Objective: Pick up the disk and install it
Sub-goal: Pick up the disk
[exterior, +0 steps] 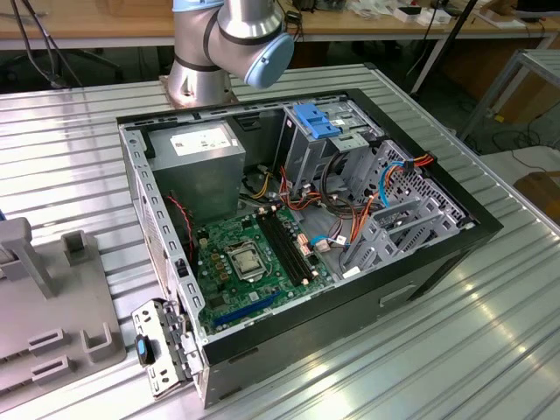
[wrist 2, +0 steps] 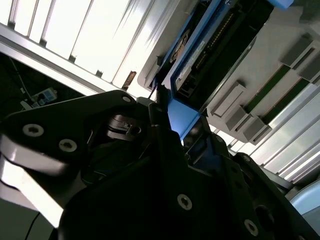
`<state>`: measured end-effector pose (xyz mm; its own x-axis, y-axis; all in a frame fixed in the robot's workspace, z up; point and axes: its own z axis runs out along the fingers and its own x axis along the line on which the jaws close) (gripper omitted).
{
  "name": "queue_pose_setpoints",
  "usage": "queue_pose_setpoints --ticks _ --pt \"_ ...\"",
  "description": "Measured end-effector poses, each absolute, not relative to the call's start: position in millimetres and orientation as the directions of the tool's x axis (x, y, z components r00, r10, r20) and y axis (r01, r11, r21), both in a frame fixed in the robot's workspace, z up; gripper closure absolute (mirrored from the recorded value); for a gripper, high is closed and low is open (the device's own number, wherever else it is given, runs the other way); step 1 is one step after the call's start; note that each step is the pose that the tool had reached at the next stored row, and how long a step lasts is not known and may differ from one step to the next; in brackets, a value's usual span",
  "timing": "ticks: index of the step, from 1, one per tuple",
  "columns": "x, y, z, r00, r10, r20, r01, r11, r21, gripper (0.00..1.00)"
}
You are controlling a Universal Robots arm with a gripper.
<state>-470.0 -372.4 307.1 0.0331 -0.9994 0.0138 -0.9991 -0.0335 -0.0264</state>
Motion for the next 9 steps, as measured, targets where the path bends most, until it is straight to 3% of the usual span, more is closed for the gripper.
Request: queue_pose_setpoints --ticks 9 --pt "-470.0 -372.4 307.0 0.033 -0.999 0.014 -0.999 -0.034 -0.026 0.63"
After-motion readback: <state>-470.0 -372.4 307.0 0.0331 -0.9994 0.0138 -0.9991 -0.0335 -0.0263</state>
